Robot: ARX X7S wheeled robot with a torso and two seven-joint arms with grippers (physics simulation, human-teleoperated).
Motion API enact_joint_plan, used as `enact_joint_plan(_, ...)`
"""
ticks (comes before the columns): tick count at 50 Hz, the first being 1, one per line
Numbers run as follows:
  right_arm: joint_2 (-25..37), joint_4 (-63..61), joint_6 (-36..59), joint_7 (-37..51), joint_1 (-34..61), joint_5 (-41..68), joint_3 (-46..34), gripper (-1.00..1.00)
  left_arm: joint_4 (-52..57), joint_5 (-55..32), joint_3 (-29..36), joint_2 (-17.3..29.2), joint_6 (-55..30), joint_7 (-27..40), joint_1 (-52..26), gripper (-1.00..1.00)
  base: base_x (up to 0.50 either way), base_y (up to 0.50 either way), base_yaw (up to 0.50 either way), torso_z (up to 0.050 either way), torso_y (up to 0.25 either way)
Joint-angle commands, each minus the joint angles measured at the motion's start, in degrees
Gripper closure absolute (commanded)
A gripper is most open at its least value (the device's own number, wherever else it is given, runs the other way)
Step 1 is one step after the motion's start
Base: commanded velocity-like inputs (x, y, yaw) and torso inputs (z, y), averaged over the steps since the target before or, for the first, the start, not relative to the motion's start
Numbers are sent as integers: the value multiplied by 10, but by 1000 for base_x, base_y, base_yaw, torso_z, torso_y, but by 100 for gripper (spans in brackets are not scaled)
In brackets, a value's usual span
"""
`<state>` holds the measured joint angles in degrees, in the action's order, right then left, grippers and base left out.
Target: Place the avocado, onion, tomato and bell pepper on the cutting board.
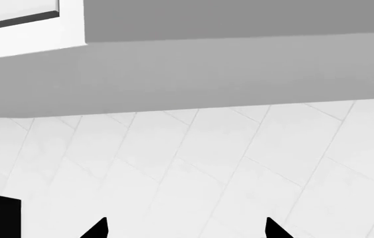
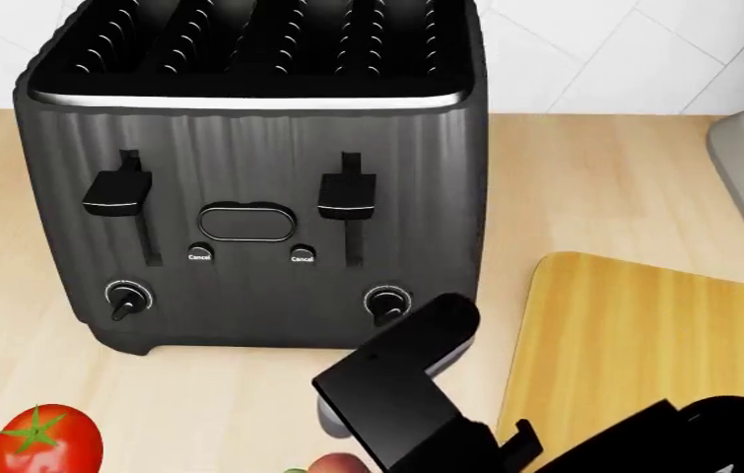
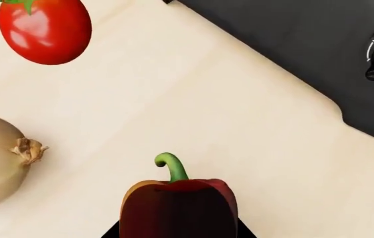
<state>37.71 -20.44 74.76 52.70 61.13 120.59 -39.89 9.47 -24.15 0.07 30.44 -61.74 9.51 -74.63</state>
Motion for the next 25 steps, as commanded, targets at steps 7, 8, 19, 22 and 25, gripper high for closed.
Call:
enact_joint_plan(7,22,-11,-10,41,104,66,-4,100,4,-2,-2,2,-2,2,3,-100,0,0,0,0,0)
enact_joint_plan(8,26,-7,-8,47,123,73,-5,100,4,-2,-2,2,-2,2,3,-100,0,0,0,0,0)
enact_joint_plan(19,78,32,13,58,205,98,1,100,8,-5,-2,1,-6,4,1,-100,0,0,0,0,0)
enact_joint_plan(22,93,41,20,52,206,88,8,100,8,-6,-1,1,-8,4,-1,-100,0,0,0,0,0)
enact_joint_plan(25,111,49,22,48,205,78,17,100,8,-5,0,2,-5,4,-2,-100,0,0,0,0,0)
